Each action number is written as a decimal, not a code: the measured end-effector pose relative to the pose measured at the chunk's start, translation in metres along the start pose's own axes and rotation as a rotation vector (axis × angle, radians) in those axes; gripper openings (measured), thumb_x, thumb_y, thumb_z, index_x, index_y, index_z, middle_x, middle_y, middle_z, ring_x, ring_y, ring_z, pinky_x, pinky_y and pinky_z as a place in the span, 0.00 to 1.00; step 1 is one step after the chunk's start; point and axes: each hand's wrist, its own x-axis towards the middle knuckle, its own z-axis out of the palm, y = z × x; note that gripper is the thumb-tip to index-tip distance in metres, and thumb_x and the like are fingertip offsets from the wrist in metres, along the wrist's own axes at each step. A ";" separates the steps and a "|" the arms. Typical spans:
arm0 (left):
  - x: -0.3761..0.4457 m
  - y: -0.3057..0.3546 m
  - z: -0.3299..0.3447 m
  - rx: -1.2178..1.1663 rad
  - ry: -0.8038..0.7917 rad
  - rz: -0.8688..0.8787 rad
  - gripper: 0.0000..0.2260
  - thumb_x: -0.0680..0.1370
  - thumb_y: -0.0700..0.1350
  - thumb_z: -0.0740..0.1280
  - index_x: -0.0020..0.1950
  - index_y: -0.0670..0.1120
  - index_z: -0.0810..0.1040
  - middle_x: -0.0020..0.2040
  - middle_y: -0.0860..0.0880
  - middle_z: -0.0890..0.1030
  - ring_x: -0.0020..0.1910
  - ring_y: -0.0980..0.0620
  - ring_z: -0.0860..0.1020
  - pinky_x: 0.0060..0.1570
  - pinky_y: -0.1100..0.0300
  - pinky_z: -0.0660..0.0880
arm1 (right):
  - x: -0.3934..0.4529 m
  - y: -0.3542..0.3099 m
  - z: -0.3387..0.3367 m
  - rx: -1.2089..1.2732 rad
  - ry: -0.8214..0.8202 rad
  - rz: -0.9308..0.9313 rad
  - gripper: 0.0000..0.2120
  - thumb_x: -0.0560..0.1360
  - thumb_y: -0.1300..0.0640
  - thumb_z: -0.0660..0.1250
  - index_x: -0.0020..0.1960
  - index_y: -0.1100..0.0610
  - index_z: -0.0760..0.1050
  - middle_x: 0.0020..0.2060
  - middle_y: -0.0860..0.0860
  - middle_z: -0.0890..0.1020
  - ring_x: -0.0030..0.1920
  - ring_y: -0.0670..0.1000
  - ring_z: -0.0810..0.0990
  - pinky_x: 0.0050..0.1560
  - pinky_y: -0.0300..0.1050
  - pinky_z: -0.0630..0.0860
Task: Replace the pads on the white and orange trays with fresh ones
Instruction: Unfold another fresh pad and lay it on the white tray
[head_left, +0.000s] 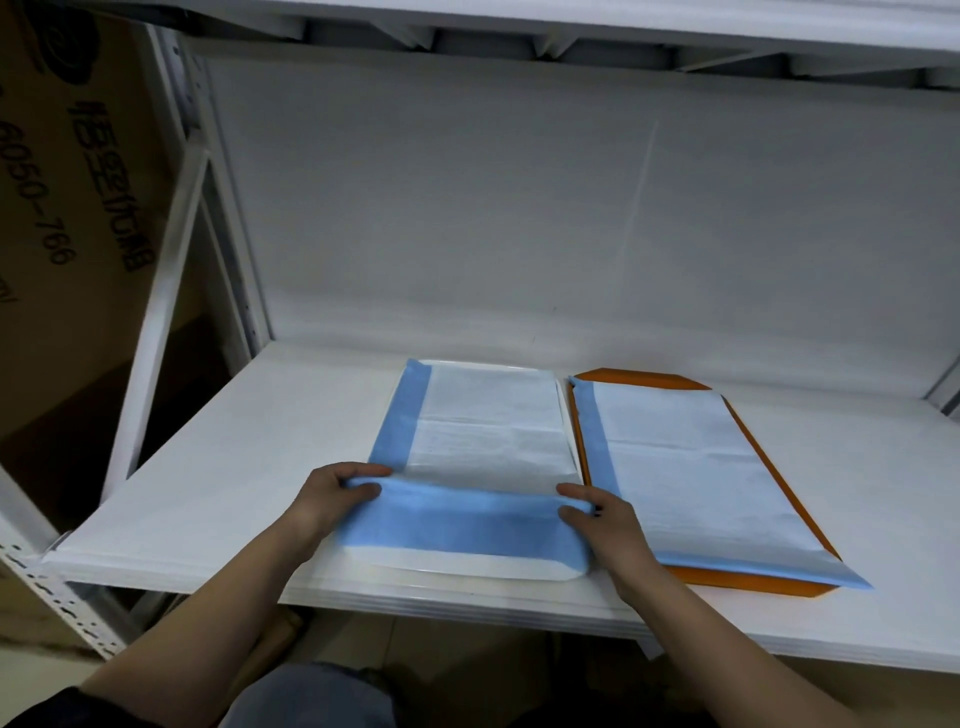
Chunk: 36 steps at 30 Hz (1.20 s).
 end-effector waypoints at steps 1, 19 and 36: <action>0.001 -0.001 0.003 0.005 0.031 0.010 0.10 0.76 0.34 0.67 0.53 0.46 0.82 0.53 0.49 0.80 0.49 0.54 0.77 0.52 0.62 0.70 | 0.000 0.000 0.002 -0.001 0.028 -0.013 0.12 0.76 0.63 0.66 0.58 0.55 0.79 0.53 0.49 0.76 0.55 0.50 0.74 0.62 0.46 0.71; 0.017 0.000 0.004 1.051 0.232 0.806 0.14 0.66 0.30 0.68 0.43 0.46 0.70 0.38 0.49 0.77 0.39 0.47 0.79 0.63 0.42 0.69 | 0.016 0.005 -0.019 -1.060 0.160 -0.929 0.24 0.57 0.66 0.79 0.45 0.51 0.71 0.30 0.48 0.75 0.28 0.48 0.74 0.25 0.38 0.62; 0.016 0.009 0.007 1.703 -0.320 1.045 0.18 0.62 0.44 0.75 0.52 0.48 0.83 0.60 0.48 0.80 0.41 0.51 0.80 0.37 0.60 0.73 | 0.038 0.008 -0.027 -1.410 -0.118 -1.309 0.24 0.57 0.67 0.79 0.53 0.58 0.81 0.57 0.54 0.80 0.40 0.54 0.80 0.30 0.45 0.76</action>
